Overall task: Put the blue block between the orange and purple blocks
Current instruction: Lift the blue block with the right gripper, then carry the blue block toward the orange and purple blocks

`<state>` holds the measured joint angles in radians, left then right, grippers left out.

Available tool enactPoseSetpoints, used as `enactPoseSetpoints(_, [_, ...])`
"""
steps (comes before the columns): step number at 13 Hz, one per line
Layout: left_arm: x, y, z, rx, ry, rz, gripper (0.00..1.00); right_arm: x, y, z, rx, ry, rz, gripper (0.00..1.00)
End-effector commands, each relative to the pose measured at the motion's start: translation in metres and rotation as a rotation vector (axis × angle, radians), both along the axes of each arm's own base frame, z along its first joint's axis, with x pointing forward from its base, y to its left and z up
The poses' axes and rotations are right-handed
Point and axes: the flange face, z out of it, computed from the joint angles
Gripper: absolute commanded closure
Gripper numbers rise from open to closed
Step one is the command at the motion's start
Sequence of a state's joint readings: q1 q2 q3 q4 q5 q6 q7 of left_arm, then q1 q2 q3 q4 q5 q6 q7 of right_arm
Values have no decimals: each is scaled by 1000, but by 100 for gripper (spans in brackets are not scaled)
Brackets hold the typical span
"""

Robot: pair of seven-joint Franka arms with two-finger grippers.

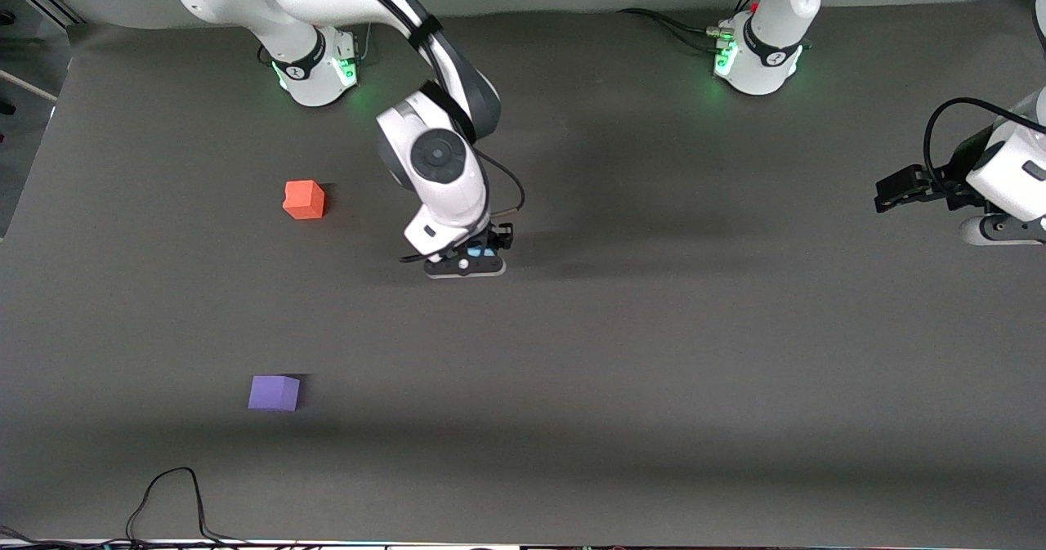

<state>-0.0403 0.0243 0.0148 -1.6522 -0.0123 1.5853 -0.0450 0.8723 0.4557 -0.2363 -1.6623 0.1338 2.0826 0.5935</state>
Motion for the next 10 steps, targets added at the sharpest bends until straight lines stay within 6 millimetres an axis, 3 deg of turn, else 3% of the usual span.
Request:
enactPoseSetpoints(1, [0, 2, 3, 9, -13, -13, 0, 17, -2, 89, 13, 9, 3, 68])
enactPoseSetpoints(4, [1, 2, 3, 9, -19, -13, 0, 25, -33, 161, -7, 65, 19, 68])
enactPoseSetpoints(8, [1, -2, 4, 9, -22, -20, 0, 31, -163, 227, 31, 138, 126, 68])
enactPoseSetpoints(10, [1, -3, 5, 9, -24, -22, 0, 34, -242, 230, 40, 148, 164, 68])
